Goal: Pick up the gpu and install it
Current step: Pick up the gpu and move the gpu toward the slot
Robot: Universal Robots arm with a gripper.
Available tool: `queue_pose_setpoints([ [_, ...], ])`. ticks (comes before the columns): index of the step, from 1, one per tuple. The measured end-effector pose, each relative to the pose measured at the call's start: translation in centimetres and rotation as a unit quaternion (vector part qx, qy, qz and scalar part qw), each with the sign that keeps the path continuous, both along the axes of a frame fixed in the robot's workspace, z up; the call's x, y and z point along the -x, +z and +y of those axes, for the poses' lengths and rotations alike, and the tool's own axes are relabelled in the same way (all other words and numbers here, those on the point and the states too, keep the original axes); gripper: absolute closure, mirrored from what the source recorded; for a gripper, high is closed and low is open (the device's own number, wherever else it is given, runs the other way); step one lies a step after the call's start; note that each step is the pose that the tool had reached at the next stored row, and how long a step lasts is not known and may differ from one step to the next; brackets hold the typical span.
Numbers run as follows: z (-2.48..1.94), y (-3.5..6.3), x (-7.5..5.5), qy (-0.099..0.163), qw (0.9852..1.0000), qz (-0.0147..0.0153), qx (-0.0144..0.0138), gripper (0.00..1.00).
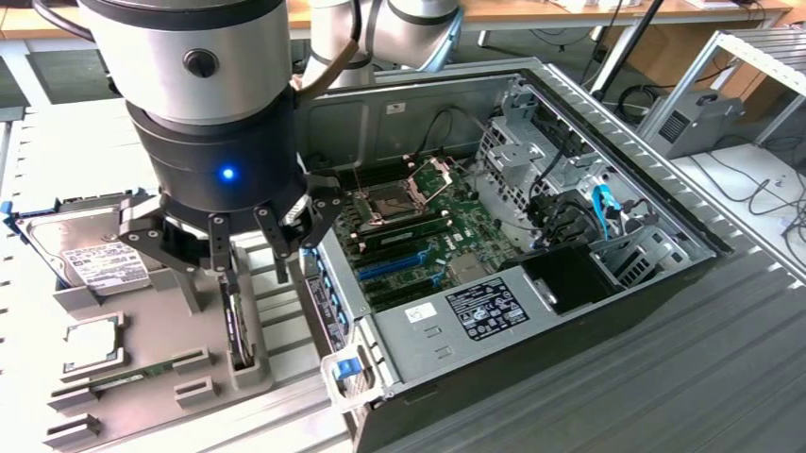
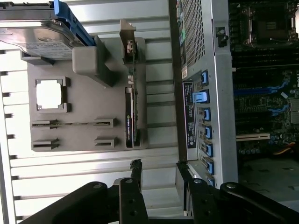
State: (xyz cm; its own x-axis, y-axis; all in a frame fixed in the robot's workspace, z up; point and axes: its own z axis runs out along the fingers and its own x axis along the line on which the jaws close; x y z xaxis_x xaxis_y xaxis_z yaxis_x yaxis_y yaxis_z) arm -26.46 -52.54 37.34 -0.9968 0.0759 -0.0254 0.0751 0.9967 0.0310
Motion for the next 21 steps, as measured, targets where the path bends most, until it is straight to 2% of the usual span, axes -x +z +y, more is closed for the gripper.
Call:
queue_pose_setpoints([
  [21, 0.00, -0.44, 0.00, 0.000, 1.0000, 0.0000, 0.0001, 0.58],
])
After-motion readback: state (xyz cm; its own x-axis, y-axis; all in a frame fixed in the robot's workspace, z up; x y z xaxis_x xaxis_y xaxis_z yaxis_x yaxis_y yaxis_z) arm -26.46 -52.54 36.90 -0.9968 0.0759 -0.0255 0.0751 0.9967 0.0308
